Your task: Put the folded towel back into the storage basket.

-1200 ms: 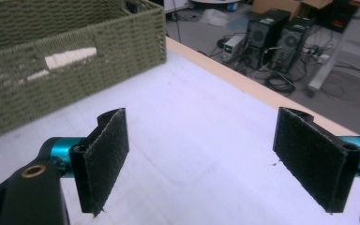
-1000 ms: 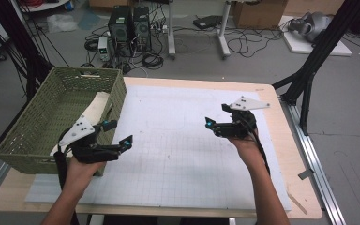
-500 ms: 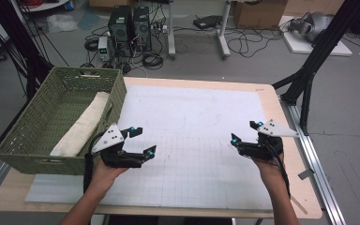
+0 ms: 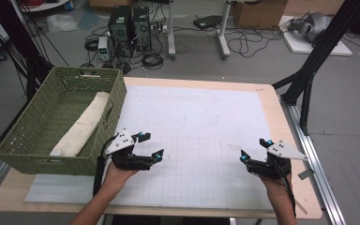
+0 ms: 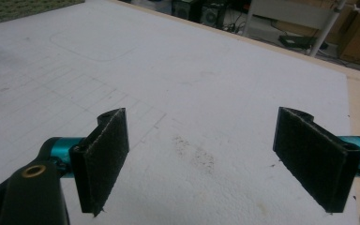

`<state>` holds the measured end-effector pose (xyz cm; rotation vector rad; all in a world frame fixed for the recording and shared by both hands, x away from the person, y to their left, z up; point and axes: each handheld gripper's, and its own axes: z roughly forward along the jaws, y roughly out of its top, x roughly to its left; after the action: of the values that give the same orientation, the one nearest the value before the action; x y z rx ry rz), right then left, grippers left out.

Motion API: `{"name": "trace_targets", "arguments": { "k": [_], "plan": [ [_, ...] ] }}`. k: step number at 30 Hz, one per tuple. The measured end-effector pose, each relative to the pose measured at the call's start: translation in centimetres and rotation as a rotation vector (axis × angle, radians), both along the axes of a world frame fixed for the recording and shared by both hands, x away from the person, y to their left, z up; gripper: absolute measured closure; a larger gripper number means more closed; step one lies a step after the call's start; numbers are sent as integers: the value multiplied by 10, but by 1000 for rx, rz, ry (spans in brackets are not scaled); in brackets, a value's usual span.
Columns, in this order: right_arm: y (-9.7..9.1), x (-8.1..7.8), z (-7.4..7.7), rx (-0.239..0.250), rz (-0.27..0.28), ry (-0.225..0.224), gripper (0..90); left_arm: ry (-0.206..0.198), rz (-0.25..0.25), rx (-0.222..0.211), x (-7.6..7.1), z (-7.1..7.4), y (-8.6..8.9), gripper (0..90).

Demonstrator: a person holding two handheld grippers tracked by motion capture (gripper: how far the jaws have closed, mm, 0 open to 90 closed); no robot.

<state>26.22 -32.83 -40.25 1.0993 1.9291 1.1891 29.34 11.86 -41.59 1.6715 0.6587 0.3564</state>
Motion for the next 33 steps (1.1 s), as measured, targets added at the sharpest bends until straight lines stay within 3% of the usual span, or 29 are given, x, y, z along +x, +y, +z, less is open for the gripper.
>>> {"name": "trace_targets", "arguments": {
  "k": [12,25,33],
  "plan": [
    [4,7,-2,-19,12,0,173,-6,22,24,-5,-6,5,191],
    [10,11,-2,-27,20,3,174,2,41,1,-8,-7,10,192],
    [6,9,-1,-16,14,3,173,14,39,13,-6,-8,6,188]
  ]
}}
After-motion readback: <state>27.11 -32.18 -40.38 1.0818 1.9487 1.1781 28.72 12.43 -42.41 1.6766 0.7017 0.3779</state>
